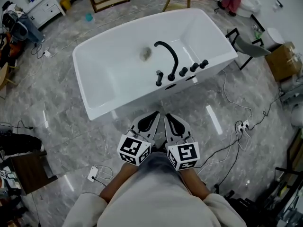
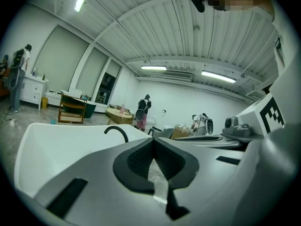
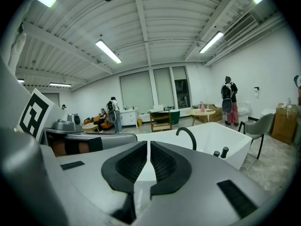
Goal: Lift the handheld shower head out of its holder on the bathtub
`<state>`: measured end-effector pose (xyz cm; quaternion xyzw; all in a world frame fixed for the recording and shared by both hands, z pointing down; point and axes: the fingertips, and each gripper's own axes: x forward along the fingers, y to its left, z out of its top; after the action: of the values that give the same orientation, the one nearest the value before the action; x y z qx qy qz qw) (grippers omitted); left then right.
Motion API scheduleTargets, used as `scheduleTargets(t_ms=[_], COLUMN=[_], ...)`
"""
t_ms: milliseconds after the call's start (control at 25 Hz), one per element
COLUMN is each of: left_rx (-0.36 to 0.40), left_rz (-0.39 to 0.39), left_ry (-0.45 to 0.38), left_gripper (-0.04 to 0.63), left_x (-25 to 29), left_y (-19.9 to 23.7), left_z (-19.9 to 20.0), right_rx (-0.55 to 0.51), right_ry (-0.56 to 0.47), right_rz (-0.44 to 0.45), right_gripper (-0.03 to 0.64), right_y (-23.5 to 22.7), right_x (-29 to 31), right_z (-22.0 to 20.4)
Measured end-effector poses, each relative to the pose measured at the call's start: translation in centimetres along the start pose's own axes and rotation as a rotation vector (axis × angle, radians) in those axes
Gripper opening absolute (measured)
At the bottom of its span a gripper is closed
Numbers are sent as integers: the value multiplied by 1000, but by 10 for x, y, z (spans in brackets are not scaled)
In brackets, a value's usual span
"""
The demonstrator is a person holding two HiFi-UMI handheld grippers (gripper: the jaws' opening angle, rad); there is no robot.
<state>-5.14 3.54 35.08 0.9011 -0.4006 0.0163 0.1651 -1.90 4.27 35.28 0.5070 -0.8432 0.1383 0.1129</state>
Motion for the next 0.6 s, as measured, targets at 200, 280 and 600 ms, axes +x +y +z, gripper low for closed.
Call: scheduleTargets(t_ms=[200,280,600], left_rx=[-22,-26,-36], left_rz=[23,33,98], left_ry=[16,21,30], left_gripper=[5,5,5], left_x=[15,25,87], left_y=[14,20,54], left_z=[-3,-3,8], right_rx=[15,14,4], right_ry=[-10,-11,10], right_rz=[-12,-8,56], right_gripper=[20,20,20], right_y=[-16,-24,-72], right_x=[16,24,78], right_z=[9,11,26])
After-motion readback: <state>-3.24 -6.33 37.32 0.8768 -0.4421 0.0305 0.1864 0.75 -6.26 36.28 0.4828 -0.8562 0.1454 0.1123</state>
